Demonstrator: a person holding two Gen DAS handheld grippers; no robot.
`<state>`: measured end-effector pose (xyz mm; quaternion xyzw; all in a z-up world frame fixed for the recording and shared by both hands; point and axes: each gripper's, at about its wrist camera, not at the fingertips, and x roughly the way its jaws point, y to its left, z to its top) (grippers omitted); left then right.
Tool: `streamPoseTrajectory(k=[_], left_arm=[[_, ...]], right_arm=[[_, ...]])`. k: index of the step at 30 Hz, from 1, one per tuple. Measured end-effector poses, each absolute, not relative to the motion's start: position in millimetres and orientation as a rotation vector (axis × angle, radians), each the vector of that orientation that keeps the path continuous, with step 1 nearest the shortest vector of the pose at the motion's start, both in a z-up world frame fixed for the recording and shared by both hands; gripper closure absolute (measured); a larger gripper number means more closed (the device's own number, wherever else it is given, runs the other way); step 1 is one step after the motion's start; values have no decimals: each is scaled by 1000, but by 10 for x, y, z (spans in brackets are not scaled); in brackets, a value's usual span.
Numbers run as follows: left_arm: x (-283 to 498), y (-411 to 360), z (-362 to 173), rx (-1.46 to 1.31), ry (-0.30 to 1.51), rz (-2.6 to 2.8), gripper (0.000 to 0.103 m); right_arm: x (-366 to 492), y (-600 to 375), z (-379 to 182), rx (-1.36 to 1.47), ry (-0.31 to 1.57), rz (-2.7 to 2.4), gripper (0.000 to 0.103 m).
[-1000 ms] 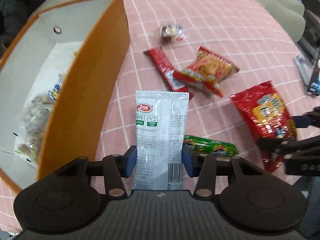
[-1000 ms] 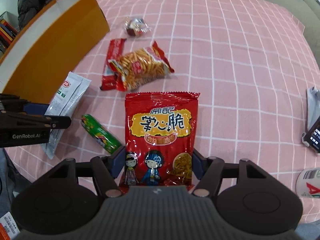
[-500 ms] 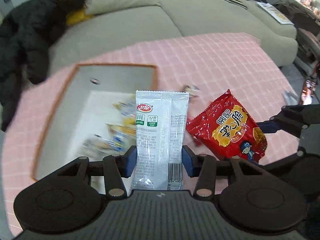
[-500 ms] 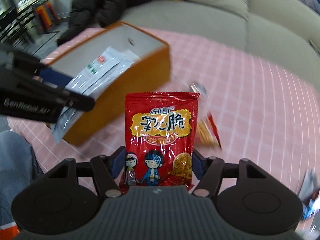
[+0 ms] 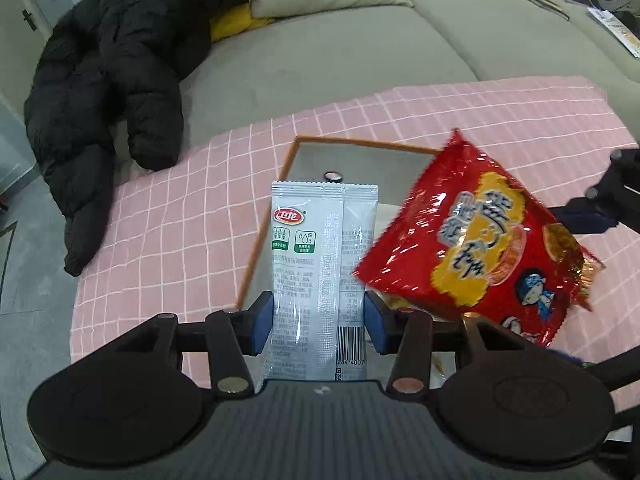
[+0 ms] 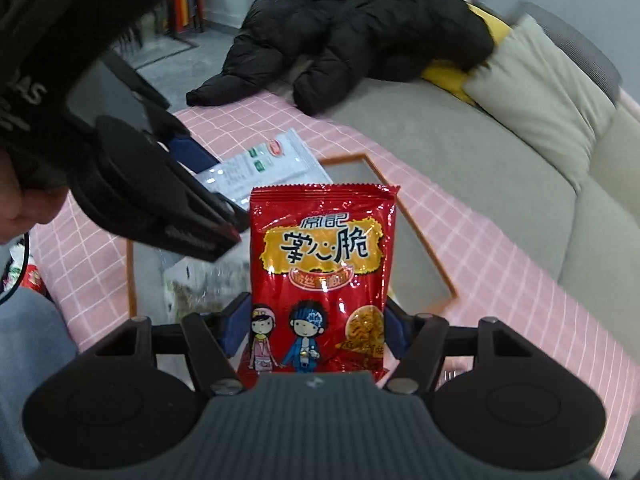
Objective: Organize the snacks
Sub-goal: 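Carry the white packet and red snack bag over the orange box and open both tools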
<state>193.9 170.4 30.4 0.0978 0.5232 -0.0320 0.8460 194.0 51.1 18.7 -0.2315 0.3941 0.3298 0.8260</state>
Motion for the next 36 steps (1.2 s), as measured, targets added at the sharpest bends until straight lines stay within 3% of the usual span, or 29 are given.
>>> streamPoseTrajectory(k=[11,24,30,32,36], left_arm=[[2247,1919,-347,232,1184,-124,49],[2461,1775,-731,289,1244,-130,48],[2520,1779,-751,283,1252,-137,36],[2499,1796,-708,263,1241,-119,27],[2433,1799,-513,194,1201,-91,27]], right_arm=[[2389,1073,-290,-707,885,748,39],[2732,1170,-758,-715,964,757,38],[2782,1090,-777,-675,978,744,34],[2798,1058,-746,-670,979,721,23],[2756,958,-576,-624,962,729,23]])
